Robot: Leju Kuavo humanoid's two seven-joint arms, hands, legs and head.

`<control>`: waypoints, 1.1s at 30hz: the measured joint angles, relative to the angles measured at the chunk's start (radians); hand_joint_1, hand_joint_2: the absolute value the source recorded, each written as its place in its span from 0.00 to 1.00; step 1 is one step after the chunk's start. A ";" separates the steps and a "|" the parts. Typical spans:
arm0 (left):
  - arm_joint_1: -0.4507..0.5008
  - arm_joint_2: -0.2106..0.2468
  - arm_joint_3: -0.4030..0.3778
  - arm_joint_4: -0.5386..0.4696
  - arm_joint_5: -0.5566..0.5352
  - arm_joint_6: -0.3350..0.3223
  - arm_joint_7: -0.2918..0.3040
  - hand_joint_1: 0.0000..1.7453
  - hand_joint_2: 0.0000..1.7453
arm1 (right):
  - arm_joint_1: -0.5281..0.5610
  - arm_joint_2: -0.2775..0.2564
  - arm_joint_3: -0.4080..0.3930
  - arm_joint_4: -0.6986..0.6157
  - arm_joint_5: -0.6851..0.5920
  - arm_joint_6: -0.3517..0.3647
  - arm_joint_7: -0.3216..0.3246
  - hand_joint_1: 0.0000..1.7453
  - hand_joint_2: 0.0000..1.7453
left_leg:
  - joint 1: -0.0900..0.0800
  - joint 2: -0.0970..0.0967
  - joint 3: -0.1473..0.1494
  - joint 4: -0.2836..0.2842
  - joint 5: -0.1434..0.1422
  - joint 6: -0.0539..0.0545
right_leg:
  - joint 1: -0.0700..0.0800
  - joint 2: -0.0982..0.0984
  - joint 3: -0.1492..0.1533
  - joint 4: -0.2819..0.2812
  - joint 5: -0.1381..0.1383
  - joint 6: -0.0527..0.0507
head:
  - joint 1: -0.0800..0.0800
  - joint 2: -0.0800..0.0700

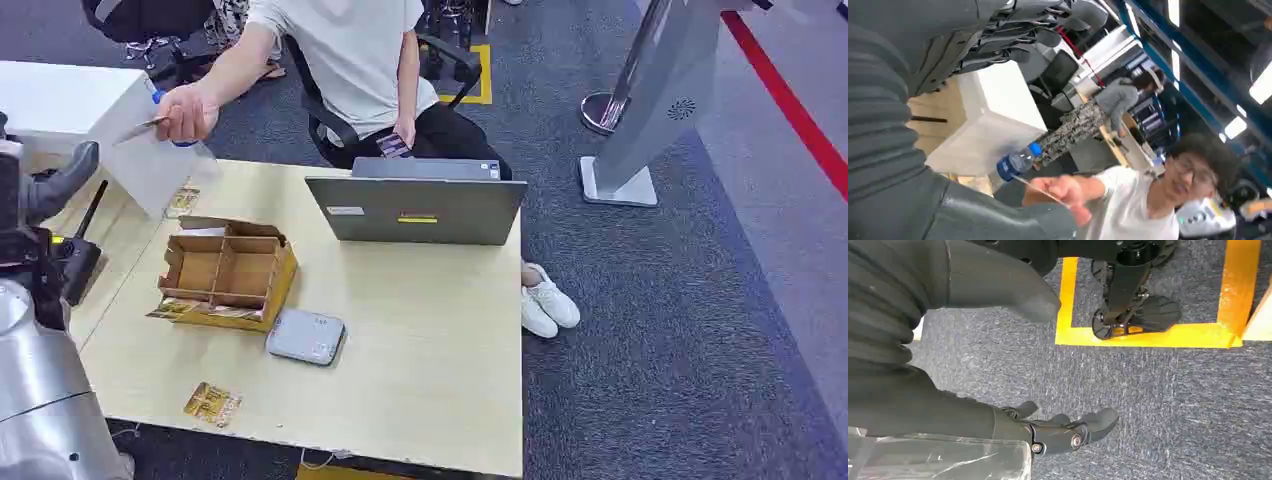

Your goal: Pass the card to the sensor for recognition and then transmit it.

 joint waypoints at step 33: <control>-0.314 0.184 -0.662 0.084 -0.721 -0.251 0.356 1.00 0.00 | -0.007 0.000 0.047 0.004 0.043 0.021 0.026 0.00 1.00 | 0.000 0.001 -0.002 0.000 0.000 0.001 | 0.000 0.001 -0.002 0.000 0.001 0.000 | 0.000 0.000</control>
